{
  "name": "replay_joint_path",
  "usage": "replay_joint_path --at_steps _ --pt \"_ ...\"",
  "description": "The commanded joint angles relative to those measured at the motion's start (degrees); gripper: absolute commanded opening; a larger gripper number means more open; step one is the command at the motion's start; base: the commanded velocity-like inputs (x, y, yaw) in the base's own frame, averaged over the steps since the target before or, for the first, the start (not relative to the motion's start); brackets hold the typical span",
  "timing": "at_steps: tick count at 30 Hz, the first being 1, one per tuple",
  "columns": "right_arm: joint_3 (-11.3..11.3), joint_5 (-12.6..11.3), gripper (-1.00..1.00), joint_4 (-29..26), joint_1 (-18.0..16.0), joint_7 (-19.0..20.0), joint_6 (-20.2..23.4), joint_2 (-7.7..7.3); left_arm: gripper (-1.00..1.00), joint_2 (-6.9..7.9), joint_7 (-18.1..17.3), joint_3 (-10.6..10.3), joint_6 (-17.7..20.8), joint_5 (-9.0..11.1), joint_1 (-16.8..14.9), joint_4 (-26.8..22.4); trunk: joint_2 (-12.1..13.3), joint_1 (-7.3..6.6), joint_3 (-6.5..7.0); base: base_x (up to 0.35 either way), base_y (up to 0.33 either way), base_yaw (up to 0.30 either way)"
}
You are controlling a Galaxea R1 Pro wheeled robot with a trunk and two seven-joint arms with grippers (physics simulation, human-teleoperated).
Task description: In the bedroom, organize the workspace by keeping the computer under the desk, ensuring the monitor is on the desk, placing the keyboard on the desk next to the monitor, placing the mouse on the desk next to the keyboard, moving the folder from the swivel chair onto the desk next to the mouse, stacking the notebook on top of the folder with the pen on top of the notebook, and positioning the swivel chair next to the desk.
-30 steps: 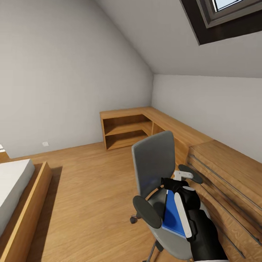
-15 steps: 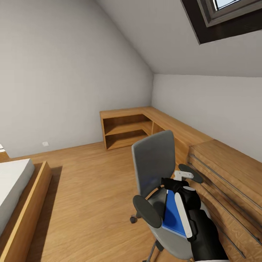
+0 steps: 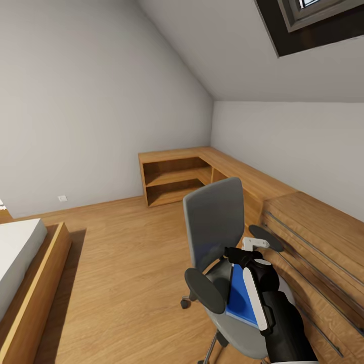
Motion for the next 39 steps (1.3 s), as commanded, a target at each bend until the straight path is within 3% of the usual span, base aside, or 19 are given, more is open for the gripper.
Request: replay_joint_path --at_steps 1,13,27,33,39 --pt "0.01 -0.38 1.0 -0.06 -0.03 -0.4 0.21 0.02 1.0 0.09 0.43 -0.47 -0.17 0.5 0.0 -0.09 -0.45 0.23 -0.23 0.0 0.0 0.0" --pt "-0.3 -0.25 1.0 0.22 -0.03 -0.45 -0.11 -0.22 1.0 0.12 0.43 -0.35 -0.12 0.6 0.0 -0.09 -5.26 2.86 -2.39 0.0 0.0 0.0" --pt "-0.48 -0.28 1.0 3.47 -0.36 -0.46 -2.19 -3.14 1.0 0.0 0.39 -0.35 -0.02 0.67 0.0 -0.31 -10.87 5.94 -4.9 0.0 0.0 0.0" --pt "-0.57 -0.37 1.0 11.59 -4.31 -0.45 -4.17 -5.53 1.0 -0.01 0.4 -0.33 0.0 0.67 0.0 -0.7 -13.28 7.26 -5.98 0.0 0.0 0.0" --pt "-0.6 -0.39 1.0 30.73 -15.68 -0.36 -12.37 -8.67 1.0 -0.04 0.43 -0.31 0.0 0.67 0.0 -1.36 -15.69 8.58 -7.05 0.0 0.0 0.0"
